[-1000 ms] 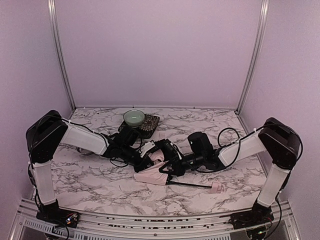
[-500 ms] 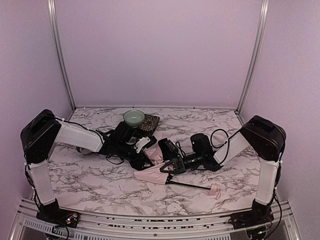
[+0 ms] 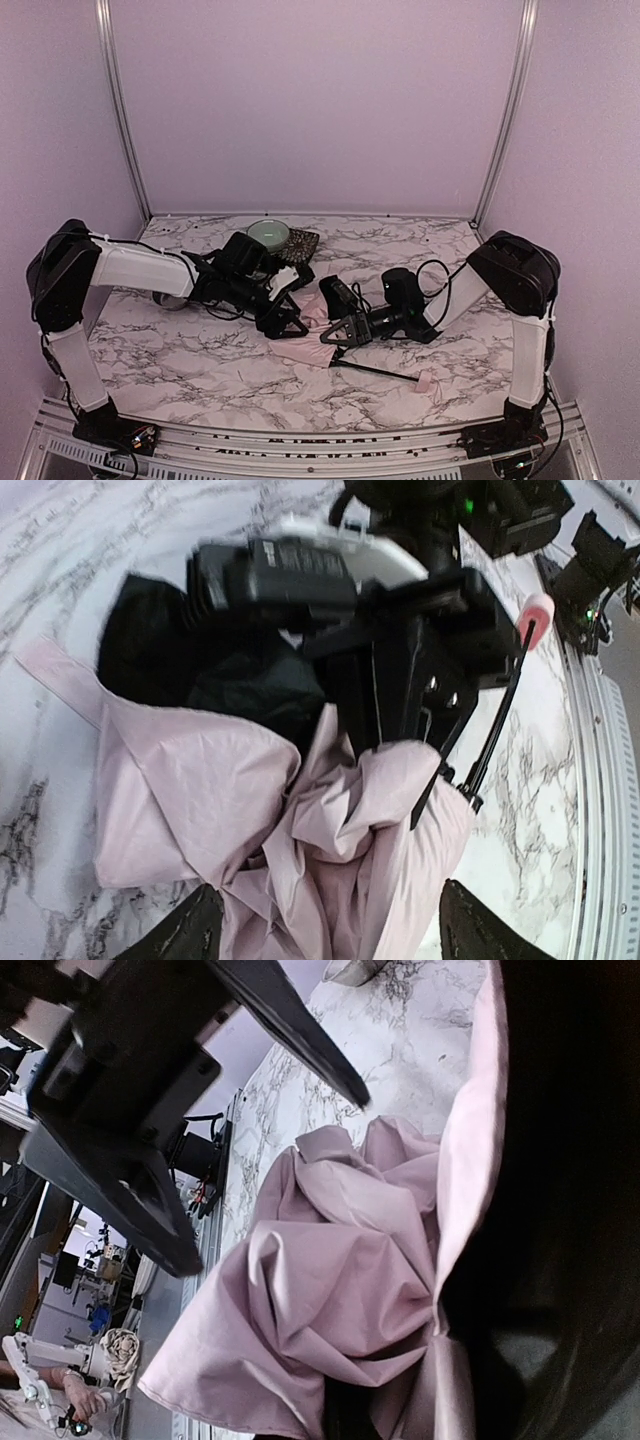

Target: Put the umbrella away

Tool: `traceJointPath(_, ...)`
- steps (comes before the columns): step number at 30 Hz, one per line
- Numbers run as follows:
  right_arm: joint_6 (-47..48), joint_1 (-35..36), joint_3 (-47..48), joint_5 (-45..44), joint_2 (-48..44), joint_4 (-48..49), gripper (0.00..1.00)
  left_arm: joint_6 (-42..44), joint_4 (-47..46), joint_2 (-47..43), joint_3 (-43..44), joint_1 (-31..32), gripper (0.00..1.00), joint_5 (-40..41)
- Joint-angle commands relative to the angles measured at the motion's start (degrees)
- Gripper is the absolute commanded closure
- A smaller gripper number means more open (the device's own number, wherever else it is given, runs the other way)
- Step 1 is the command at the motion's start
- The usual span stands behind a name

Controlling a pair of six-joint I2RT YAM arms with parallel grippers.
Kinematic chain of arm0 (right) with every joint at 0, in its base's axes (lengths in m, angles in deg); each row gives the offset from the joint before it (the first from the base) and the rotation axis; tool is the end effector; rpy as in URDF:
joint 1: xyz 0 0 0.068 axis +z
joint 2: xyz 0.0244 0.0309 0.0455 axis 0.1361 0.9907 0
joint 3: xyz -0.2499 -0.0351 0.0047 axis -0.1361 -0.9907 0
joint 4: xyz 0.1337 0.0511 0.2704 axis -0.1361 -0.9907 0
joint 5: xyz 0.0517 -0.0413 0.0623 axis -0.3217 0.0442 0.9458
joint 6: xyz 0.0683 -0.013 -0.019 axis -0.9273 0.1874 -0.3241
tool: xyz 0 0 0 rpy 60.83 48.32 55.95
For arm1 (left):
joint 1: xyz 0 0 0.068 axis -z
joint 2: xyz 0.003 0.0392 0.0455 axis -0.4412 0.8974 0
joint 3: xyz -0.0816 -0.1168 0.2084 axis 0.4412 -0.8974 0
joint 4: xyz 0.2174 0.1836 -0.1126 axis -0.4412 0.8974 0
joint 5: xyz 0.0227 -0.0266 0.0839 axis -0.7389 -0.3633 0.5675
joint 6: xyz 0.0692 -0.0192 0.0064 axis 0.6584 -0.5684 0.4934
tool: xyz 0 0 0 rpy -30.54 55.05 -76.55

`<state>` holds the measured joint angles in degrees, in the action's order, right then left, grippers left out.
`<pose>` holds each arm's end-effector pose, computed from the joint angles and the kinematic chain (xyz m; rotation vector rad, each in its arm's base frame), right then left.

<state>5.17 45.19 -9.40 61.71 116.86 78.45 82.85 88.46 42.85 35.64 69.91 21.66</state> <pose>0.2632 0.2649 0.0160 -0.8308 2.1465 1.7359 0.2857 -0.3165 0.1241 1.3658 1.8570 -0.8953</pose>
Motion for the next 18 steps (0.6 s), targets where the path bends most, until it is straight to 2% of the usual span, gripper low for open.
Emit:
traceJointPath(1, -0.5, -1.3, -0.8, -8.7, 4.2, -12.6, 1.0, 5.9, 4.2, 3.3, 1.9, 1.6, 0.25, -4.1)
traceJointPath(3, -0.3, -1.3, -0.5, -8.6, 3.9, -12.7, 1.0, 6.9, 4.2, 4.6, 2.4, 2.1, 0.27, -1.4)
traceJointPath(4, -0.3, -1.3, -0.3, -8.5, 3.7, -12.8, 1.0, 6.8, 4.1, 5.5, 3.0, 2.0, 0.31, 0.5)
traceJointPath(6, -0.2, -1.3, 0.0, -7.8, 3.0, -12.8, 1.0, 6.3, 4.1, 7.2, 4.5, 1.8, 0.51, 3.3)
traceJointPath(7, -0.1, -1.3, 0.1, -7.4, 2.6, -12.8, 1.0, 6.1, 4.1, 7.9, 5.2, 1.5, 0.58, 2.8)
traceJointPath(12, 4.2, -1.2, 1.2, -6.5, 0.1, -17.6, 0.95, 5.6, 4.0, 10.3, 6.7, 1.2, 0.74, -7.5)
traceJointPath(15, 8.0, -1.3, 3.5, -6.2, -2.4, -24.9, 0.82, 4.8, 6.0, 11.9, 7.5, 1.2, 0.91, -8.6)
traceJointPath(18, 15.0, -1.6, 9.1, -8.6, -7.7, -39.1, 0.66, 5.6, 8.7, 11.5, 7.2, 1.2, 0.97, -8.0)
